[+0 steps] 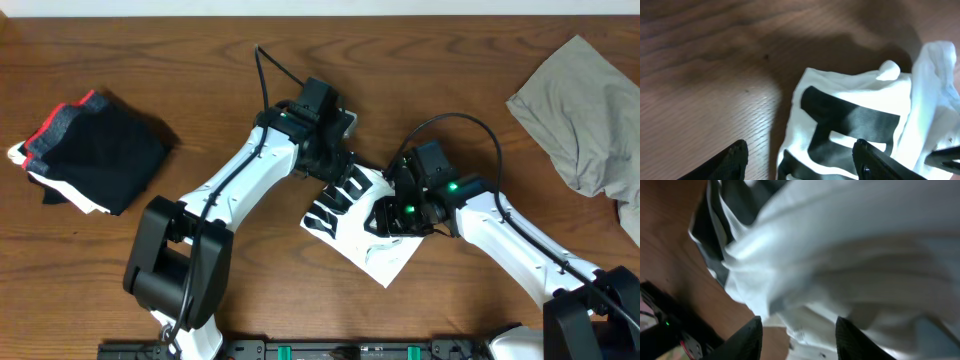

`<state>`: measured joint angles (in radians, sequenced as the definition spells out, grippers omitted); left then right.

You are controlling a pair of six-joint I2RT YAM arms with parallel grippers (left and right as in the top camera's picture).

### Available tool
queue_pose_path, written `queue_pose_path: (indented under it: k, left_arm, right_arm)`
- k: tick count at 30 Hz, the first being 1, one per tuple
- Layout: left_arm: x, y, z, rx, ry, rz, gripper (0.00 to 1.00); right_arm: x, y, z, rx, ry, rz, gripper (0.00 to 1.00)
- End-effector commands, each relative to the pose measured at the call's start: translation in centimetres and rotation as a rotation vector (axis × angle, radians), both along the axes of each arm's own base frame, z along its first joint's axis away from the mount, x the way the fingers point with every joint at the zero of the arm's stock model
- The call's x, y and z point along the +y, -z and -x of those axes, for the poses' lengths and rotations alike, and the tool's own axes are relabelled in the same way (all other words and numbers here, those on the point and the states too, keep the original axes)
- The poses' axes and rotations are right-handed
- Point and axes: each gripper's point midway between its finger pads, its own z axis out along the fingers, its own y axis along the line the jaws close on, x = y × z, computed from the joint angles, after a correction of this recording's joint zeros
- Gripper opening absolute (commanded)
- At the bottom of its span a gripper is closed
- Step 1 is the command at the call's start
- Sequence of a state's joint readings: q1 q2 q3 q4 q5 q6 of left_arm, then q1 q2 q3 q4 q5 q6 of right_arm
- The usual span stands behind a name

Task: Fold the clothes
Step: 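Tuck and flatten the shirt's folds with both grippers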

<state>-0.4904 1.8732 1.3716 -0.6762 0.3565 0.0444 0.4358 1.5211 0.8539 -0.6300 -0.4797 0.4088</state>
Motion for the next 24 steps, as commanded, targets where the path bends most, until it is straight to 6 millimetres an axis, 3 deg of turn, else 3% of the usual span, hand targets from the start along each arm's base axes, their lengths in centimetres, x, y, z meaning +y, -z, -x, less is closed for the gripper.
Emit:
queue_pose_path:
  k: [1, 7, 17, 24]
  left_arm:
    - [-0.7, 0.6, 0.6, 0.024, 0.069, 0.029, 0.69]
    - [-0.4, 1.5, 1.1, 0.050, 0.071, 0.017, 0.69]
    - [-0.3, 2.2, 1.4, 0.062, 0.070, 0.010, 0.70]
    - [-0.2, 3.1, 1.5, 0.081, 0.069, 0.001, 0.71]
  right_arm:
    - [0.7, -0.4, -0.4, -0.005, 0.026, -0.033, 0.45]
    - [1.1, -0.7, -1.3, -0.032, 0.055, -0.053, 0.43]
    - [1.0, 0.2, -0.6, 0.001, 0.091, -0.032, 0.40]
    - [2.0, 0.3, -0.2, 0.027, 0.124, -0.046, 0.26]
